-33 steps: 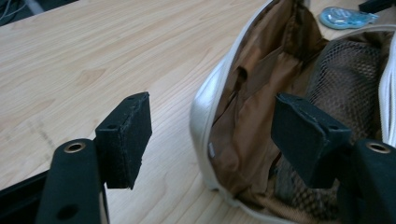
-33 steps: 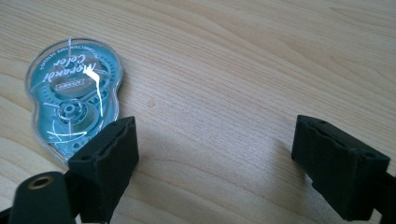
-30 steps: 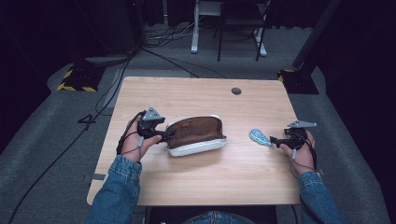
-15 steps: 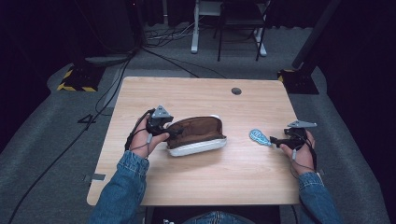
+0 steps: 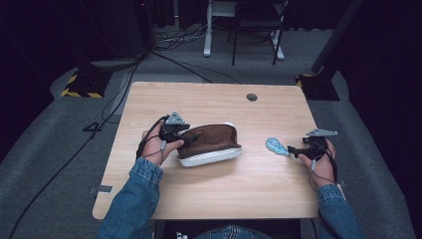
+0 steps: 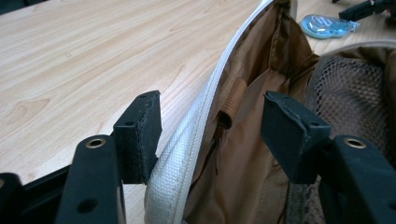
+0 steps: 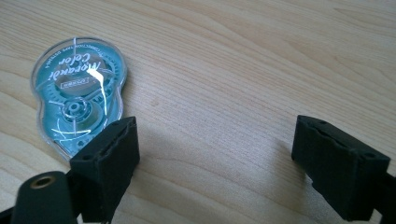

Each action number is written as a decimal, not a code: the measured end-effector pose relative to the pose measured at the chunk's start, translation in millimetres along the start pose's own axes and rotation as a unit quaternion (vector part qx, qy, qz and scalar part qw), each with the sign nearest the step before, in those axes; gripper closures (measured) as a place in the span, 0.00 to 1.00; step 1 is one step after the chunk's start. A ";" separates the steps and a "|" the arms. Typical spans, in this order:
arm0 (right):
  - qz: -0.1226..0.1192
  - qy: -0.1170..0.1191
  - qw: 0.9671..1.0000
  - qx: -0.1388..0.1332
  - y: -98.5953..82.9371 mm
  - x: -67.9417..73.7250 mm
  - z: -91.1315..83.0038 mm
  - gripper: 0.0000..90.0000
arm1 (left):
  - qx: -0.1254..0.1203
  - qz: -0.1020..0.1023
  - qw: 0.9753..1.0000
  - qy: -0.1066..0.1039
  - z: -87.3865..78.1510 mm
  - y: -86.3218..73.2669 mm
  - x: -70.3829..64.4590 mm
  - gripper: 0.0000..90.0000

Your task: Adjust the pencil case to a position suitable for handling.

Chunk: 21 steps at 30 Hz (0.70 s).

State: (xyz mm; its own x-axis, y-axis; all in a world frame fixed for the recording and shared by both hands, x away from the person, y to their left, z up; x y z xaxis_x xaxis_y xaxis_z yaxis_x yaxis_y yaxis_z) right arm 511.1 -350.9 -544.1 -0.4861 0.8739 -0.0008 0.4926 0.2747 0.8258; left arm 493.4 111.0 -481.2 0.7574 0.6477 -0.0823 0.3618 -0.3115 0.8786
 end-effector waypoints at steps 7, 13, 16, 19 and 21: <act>0.000 0.000 1.000 0.000 0.0 0.0 0.0 0.17 | 0.033 -0.001 0.999 -0.010 14.8 -8.0 0.4 0.41; 0.000 0.000 1.000 0.000 0.0 0.0 0.0 0.17 | 0.044 -0.005 0.999 -0.013 21.1 -11.5 3.0 0.41; 0.000 0.000 1.000 0.000 0.0 0.0 0.0 0.17 | 0.053 -0.005 0.998 -0.016 24.0 -13.6 3.6 0.40; 0.000 0.000 1.000 0.000 0.0 0.1 -0.1 0.17 | 0.057 -0.003 0.998 -0.020 27.1 -15.3 4.4 0.41; 0.000 0.000 1.000 0.000 0.0 0.1 -0.1 0.17 | 0.058 -0.007 0.998 -0.021 29.5 -17.2 5.7 0.42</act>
Point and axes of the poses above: each handheld gripper's, and its own axes: z roughly forward along the jaws, y roughly out of its top, x roughly to its left, the point moved 6 cm from there along z, roughly forward along the jaws, and after that the axes turned 8 degrees about -x, right-handed, at the moved point
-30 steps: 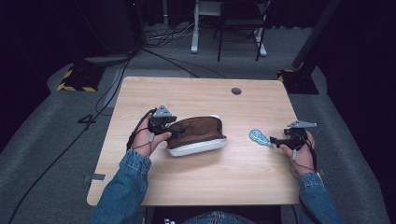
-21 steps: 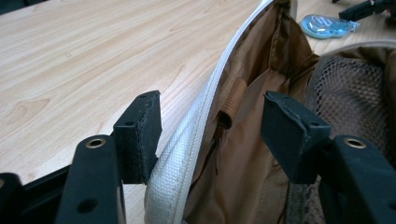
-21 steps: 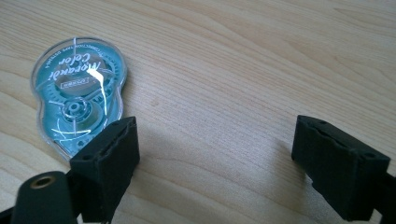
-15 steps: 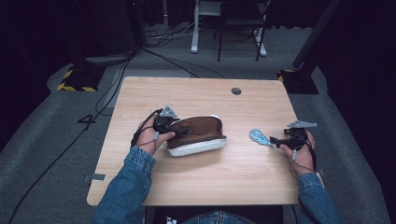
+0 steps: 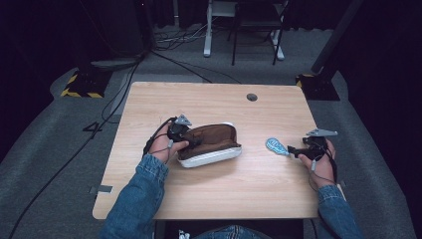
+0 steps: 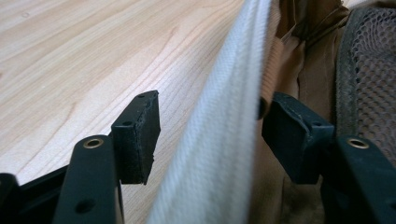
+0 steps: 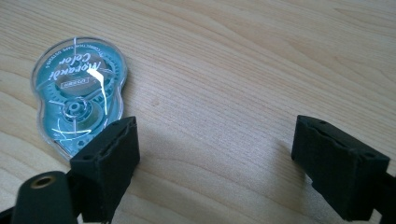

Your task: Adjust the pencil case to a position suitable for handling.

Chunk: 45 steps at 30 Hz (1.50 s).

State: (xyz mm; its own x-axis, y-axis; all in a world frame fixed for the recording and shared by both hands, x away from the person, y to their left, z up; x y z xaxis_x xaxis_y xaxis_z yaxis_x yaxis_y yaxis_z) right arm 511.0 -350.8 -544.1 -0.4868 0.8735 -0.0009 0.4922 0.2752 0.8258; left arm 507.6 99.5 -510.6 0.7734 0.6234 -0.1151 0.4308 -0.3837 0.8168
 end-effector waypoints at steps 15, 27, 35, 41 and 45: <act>-0.002 0.003 1.000 0.001 -0.7 0.8 -1.1 0.18 | 0.014 -0.030 0.999 -0.042 1.9 -7.6 -1.4 0.80; -0.003 0.005 1.000 -0.001 -0.8 1.4 -1.4 0.18 | 0.022 -0.017 0.998 -0.048 1.4 -7.9 -3.7 0.92; -0.004 0.007 1.000 -0.001 -1.1 2.1 -1.9 0.19 | 0.019 -0.012 0.999 -0.038 -2.9 -6.1 -6.4 0.94; -0.004 0.007 1.000 -0.001 -1.1 2.1 -1.9 0.19 | 0.022 -0.011 0.999 -0.040 -8.5 -3.2 -11.7 0.94; -0.007 0.010 1.000 -0.002 -1.1 2.6 -2.0 0.19 | 0.015 -0.014 0.999 -0.047 -12.7 1.4 -19.1 0.94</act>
Point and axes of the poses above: each handheld gripper's, and its own axes: z roughly forward along the jaws, y roughly out of its top, x roughly to its left, the point moved 6 cm from there along z, roughly forward along the jaws, and after that the axes turned 8 degrees about -x, right-handed, at the moved point
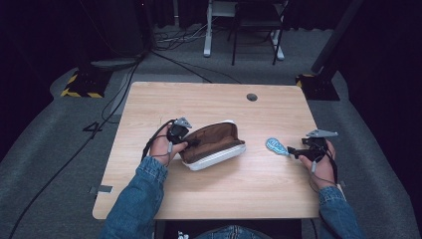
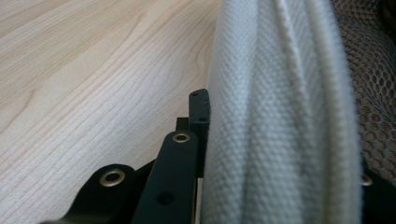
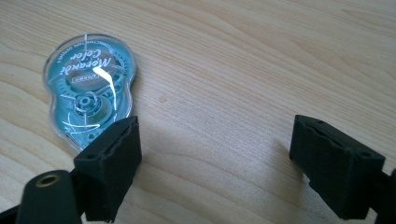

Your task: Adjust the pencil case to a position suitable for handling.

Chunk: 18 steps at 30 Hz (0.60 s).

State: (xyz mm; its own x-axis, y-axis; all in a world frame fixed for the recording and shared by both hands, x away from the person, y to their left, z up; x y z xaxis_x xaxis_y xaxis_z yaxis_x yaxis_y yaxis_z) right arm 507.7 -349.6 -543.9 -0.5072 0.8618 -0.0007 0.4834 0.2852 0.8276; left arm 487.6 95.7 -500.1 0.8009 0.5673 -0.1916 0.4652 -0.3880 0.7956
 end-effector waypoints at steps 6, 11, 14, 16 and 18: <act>-0.002 0.002 1.000 0.000 0.0 0.4 -0.1 0.19 | -0.009 0.000 1.000 -0.006 -9.2 6.7 -11.7 0.94; -0.002 0.003 1.000 0.000 0.0 0.6 -0.1 0.19 | -0.016 -0.003 1.000 -0.019 -15.2 12.2 -22.1 0.94; -0.002 0.004 1.000 0.000 0.0 0.7 -0.1 0.19 | -0.020 -0.001 0.999 -0.031 -18.2 16.6 -32.0 0.94; -0.002 0.004 1.000 0.000 0.0 0.7 0.0 0.19 | -0.022 0.003 0.999 -0.040 -19.5 19.8 -40.4 0.94; -0.002 0.004 1.000 0.000 0.0 0.7 0.0 0.19 | -0.022 0.010 0.999 -0.046 -20.5 22.7 -47.5 0.94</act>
Point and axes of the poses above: each handheld gripper's, and its own axes: z roughly forward along the jaws, y roughly out of its top, x roughly to its left, the point moved 6 cm from there along z, roughly forward along the jaws, and after that the axes turned 8 degrees about -x, right-handed, at the moved point
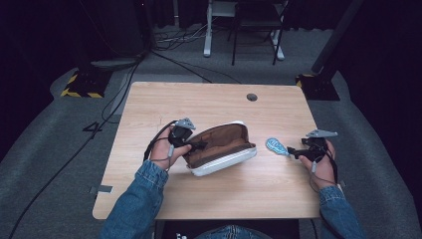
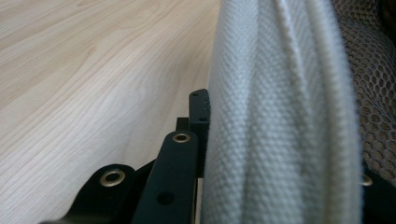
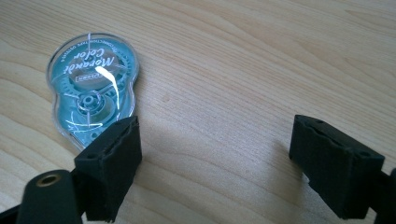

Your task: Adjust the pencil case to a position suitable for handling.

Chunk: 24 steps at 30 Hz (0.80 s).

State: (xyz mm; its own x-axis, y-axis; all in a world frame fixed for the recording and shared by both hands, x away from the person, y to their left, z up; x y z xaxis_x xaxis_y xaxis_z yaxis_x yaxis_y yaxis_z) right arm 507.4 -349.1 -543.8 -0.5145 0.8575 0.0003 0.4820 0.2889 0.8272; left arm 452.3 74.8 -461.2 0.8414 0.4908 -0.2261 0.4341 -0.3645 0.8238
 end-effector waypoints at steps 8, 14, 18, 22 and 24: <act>0.000 0.000 1.000 0.000 0.0 0.1 0.0 0.19 | 0.003 0.022 0.999 -0.031 -2.5 8.3 -29.0 0.94; -0.001 0.001 1.000 0.001 0.0 0.2 -0.1 0.19 | 0.018 0.035 0.998 -0.049 5.6 7.0 -42.3 0.94; -0.001 0.001 1.000 0.001 0.0 0.2 0.0 0.19 | 0.025 0.036 0.997 -0.057 11.9 4.5 -46.7 0.94; -0.001 0.001 1.000 0.001 0.0 0.2 -0.1 0.19 | 0.033 0.042 0.997 -0.062 18.2 1.0 -48.5 0.94; -0.001 0.001 1.000 0.000 0.0 0.2 0.0 0.19 | 0.042 0.044 0.996 -0.067 22.3 -2.3 -49.2 0.94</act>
State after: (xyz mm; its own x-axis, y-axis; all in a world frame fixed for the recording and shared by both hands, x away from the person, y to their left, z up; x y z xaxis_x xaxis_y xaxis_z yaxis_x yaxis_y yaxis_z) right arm 507.2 -348.9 -543.8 -0.5161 0.8565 0.0002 0.4819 0.2902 0.8268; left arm 417.1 33.8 -463.5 0.9106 0.3457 -0.2267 0.3770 -0.4695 0.7984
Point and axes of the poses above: each handheld gripper's, and its own axes: z roughly forward along the jaws, y roughly out of its top, x roughly to its left, the point moved 6 cm from there along z, roughly forward along the jaws, and after that the axes turned 8 degrees about -x, right-handed, at the moved point
